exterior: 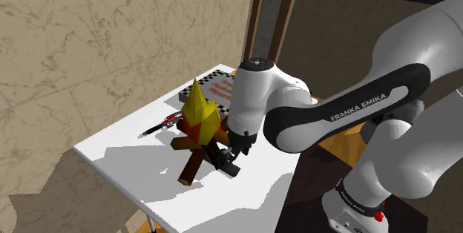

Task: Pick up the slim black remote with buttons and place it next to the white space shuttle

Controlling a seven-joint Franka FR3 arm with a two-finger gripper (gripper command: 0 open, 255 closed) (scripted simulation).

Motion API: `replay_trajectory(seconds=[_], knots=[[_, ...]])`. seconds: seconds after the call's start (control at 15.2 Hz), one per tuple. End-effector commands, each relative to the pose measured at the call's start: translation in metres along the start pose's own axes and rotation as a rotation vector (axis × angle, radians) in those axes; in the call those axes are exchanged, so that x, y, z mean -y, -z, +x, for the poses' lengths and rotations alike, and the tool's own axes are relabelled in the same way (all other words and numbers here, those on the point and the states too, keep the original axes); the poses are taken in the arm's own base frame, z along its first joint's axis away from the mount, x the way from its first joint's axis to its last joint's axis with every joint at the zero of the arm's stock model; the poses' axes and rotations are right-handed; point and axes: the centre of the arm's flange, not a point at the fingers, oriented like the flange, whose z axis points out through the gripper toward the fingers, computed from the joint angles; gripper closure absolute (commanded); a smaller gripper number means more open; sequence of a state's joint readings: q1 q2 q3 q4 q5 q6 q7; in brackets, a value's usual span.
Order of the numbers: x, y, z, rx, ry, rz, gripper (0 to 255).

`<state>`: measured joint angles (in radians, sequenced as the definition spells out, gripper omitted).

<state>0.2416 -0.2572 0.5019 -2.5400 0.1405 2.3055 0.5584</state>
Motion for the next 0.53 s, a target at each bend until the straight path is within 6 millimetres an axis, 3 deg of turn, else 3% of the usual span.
replay_trajectory(seconds=[0.0,0.26,0.46], knots=[[0.001,-0.015,-0.003,0.005,0.000,-0.001,0],[0.001,-0.036,-0.003,0.005,0.000,-0.001,0],[0.001,-0.039,-0.003,0.005,0.000,-0.001,0]])
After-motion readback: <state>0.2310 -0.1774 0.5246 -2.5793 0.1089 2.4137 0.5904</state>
